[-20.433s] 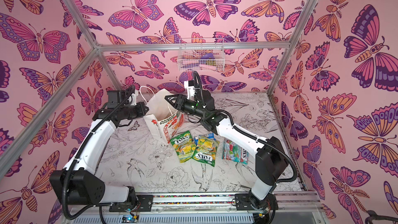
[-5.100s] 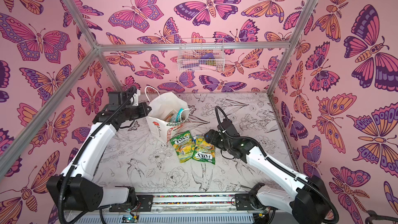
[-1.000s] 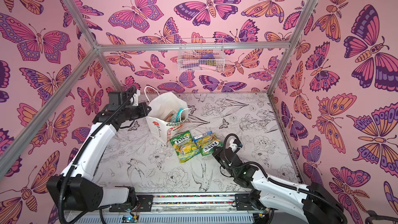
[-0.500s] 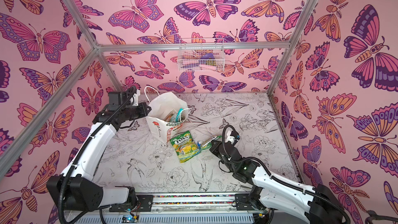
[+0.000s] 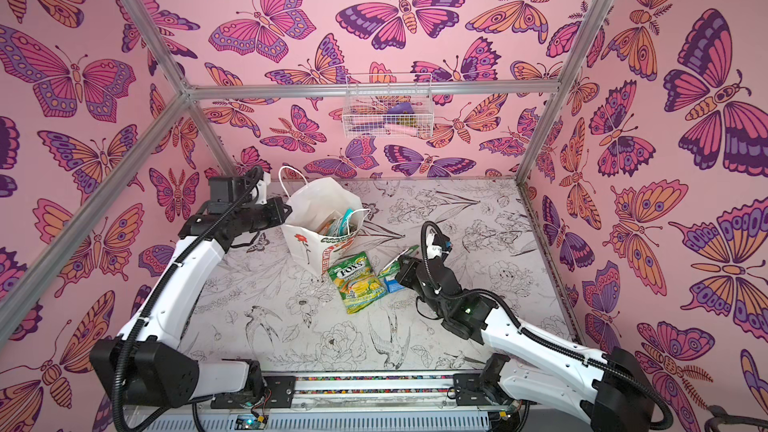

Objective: Place the snacks into the paper bag
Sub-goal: 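Lift the green pack with the right gripper toward the paper bag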

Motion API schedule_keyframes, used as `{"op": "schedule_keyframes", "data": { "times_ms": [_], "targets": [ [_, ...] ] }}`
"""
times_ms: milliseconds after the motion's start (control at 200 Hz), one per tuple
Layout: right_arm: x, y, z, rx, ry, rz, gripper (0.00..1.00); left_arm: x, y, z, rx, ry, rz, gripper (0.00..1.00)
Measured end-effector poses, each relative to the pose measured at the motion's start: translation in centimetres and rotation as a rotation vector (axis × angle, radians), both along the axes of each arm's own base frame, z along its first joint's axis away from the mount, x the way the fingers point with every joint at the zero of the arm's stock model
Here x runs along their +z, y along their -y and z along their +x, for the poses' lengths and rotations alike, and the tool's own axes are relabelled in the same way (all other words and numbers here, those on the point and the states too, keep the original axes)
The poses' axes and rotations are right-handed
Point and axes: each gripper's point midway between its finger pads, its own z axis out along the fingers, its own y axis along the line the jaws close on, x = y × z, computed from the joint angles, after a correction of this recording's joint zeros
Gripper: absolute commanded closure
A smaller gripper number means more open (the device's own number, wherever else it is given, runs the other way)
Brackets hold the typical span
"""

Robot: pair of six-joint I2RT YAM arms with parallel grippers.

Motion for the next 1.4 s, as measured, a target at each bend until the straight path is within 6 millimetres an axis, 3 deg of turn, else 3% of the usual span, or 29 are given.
{"op": "schedule_keyframes", "data": {
  "times_ms": [466, 841, 1122, 1397],
  "targets": [
    [3.8, -0.9, 0.5, 0.043, 0.082, -0.029, 1.0, 0.0, 0.0, 0.0, 0.0, 0.0, 0.0, 1.0],
    [9.5, -2.2, 1.0, 0.098, 0.202, -0.049, 1.0, 0.0, 0.0, 0.0, 0.0, 0.0, 0.0, 1.0],
    [11.9, -2.8, 1.1, 0.132, 0.255, -0.078, 1.0, 0.0, 0.0, 0.0, 0.0, 0.0, 0.0, 1.0],
    [15.5, -3.4, 1.2, 0.155, 0.329, -0.077, 1.0, 0.0, 0.0, 0.0, 0.0, 0.0, 0.0, 1.0]
  ]
}}
